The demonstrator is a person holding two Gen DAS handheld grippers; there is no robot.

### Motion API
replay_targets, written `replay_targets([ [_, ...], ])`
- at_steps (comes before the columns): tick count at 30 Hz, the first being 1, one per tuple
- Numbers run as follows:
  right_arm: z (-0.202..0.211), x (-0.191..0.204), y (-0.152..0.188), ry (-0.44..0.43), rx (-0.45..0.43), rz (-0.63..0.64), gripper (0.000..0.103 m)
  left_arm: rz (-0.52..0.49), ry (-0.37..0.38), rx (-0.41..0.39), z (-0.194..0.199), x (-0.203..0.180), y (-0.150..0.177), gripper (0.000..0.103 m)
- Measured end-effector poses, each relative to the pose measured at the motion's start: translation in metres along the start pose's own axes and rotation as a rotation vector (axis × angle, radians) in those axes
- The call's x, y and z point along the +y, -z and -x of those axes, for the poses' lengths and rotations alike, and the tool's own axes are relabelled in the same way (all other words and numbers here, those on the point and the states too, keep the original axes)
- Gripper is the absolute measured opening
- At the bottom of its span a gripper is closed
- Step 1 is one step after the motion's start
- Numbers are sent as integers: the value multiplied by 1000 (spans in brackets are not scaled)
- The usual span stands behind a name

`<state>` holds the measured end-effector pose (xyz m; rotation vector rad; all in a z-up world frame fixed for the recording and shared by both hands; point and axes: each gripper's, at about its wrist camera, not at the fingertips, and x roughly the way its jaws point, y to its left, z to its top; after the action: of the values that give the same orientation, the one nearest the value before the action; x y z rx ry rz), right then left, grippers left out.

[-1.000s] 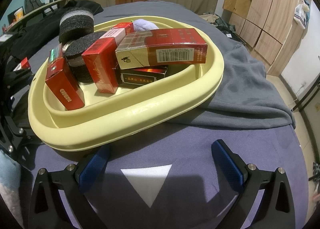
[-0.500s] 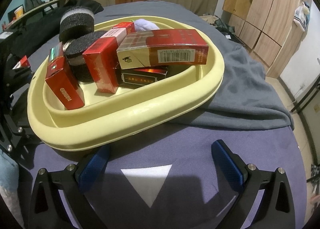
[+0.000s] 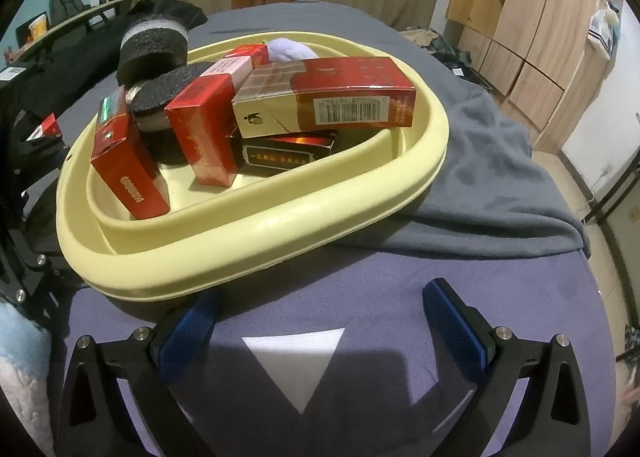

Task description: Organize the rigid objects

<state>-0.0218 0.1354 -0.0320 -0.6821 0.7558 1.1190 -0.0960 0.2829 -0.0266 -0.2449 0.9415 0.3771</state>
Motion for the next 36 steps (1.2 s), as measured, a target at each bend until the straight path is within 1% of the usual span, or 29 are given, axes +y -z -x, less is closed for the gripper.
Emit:
replay_targets([
  [8,9,10,2,-1,0,-2,103,0,0,-1,-6,-2,-9,103],
  [16,16,10,5,2,-1,-1,103,0,0,-1,-4,0,-4,103],
  [17,16,9,5,1,0,-2,103,0,0,-1,-6,-2,-7,103],
  [19,14,8,5,1,-1,-2,103,0,0,-1,-3,-1,-1,103],
  [36,10,4,3,0,0,-3,103,0,0,-2,-3,-1,0,103],
])
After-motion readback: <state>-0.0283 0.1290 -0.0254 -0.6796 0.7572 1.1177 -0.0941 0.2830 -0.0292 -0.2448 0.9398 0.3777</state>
